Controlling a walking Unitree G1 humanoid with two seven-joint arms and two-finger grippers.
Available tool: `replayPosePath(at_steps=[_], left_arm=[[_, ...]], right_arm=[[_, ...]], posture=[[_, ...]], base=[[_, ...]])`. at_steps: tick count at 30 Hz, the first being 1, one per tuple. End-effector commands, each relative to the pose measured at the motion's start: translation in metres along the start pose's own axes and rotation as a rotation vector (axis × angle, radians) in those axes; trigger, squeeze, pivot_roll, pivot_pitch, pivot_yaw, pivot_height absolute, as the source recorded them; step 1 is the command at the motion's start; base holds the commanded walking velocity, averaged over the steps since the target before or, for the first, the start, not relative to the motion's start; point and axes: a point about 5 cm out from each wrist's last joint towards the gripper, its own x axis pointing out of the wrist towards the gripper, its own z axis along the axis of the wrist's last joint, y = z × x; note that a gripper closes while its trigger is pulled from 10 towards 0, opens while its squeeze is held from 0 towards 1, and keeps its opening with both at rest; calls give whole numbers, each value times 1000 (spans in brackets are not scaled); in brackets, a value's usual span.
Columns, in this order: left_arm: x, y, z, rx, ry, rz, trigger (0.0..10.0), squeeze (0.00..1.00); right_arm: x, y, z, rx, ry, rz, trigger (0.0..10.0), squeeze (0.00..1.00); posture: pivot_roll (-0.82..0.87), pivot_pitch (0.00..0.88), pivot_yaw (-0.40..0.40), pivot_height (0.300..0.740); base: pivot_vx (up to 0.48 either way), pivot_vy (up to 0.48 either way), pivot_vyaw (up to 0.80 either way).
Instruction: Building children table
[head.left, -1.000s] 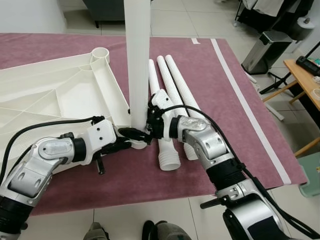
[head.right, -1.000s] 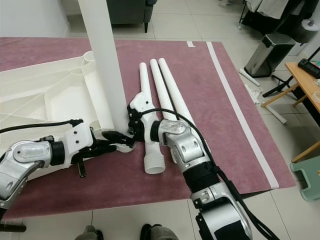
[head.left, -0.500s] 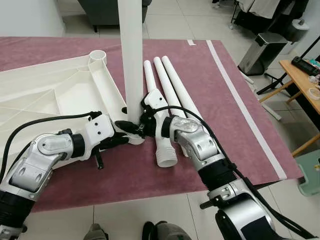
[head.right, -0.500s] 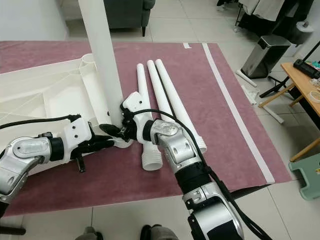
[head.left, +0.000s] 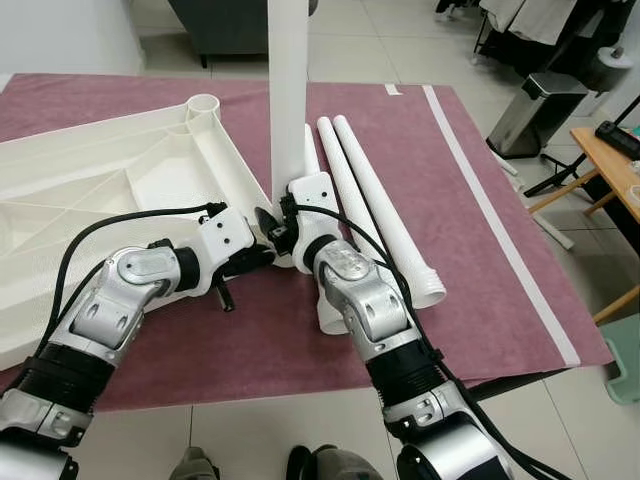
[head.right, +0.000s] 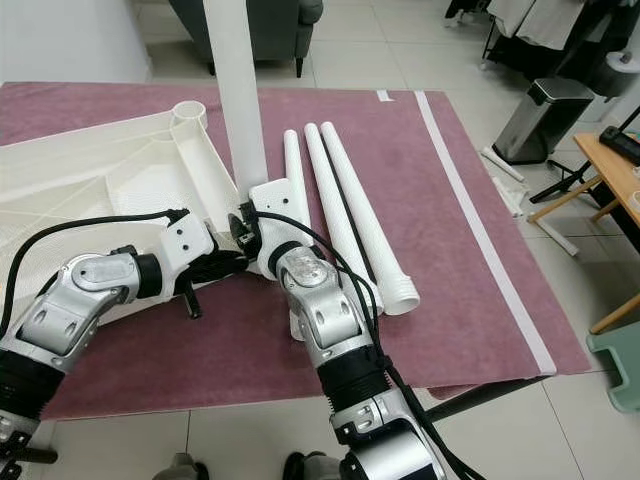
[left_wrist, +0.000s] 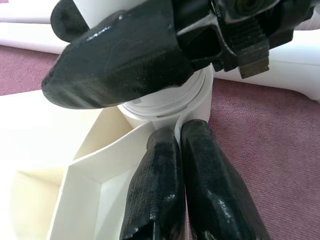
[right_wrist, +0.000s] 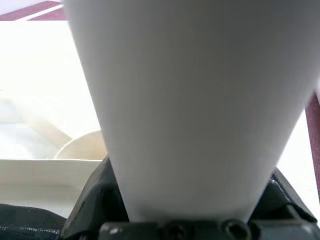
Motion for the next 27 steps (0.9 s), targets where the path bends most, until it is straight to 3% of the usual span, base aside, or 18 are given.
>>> replayPosePath(at_steps=[1,2,3,6,7,9,10,12,15,20,22,24,26,27], left_arm=[[5,2,9,37,-54,76,0,0],[2,0,12,36,-76,73,0,0],[0,-3,15,30,-104,58,0,0],[-2,-6,17,26,-124,45,0,0],[-4,-10,20,30,-145,18,0,0],[-10,-22,26,53,-166,-48,0,0],[-10,-22,26,53,-166,-48,0,0],[-16,-32,28,75,-168,-107,0,0],[-17,-35,28,80,-167,-123,0,0],[-29,-54,29,108,-162,-218,0,0],[-29,-54,29,108,-162,-218,0,0],[-36,-68,30,120,-154,-291,0,0],[-36,-68,30,120,-154,-291,0,0],[-39,-74,30,122,-152,-319,0,0]], right_arm=[[2,14,-35,24,201,-42,0,0],[3,14,-28,43,160,14,1176,0],[3,15,-20,49,112,68,4235,0],[2,17,-14,51,79,103,4235,0],[-1,21,-5,54,32,200,10000,0],[-14,22,11,20,-49,405,10000,0],[-14,22,11,20,-49,405,10000,0],[-26,19,20,-33,-92,562,10000,0],[-29,17,22,-51,-101,605,10000,0],[-44,3,21,-171,-75,801,10000,0],[-44,3,21,-171,-75,801,10000,0],[-49,-1,18,-219,-47,913,10000,0],[-49,-1,18,-219,-47,913,10000,0],[-51,-1,16,-223,-28,973,10000,0]], posture=[[129,134,-76,740],[129,134,-76,740],[132,138,-78,740],[132,139,-78,740],[132,140,-77,740],[134,142,-77,740],[134,142,-77,740],[134,143,-77,740],[134,143,-77,740],[140,149,-82,740],[140,149,-82,740],[143,150,-84,740],[143,150,-84,740],[145,151,-83,740]], base=[[0,0,0],[0,0,0],[0,0,0],[0,0,0],[0,0,0],[0,0,0],[0,0,0],[0,0,0],[0,0,0],[0,0,0],[0,0,0],[0,0,0],[0,0,0],[0,0,0]])
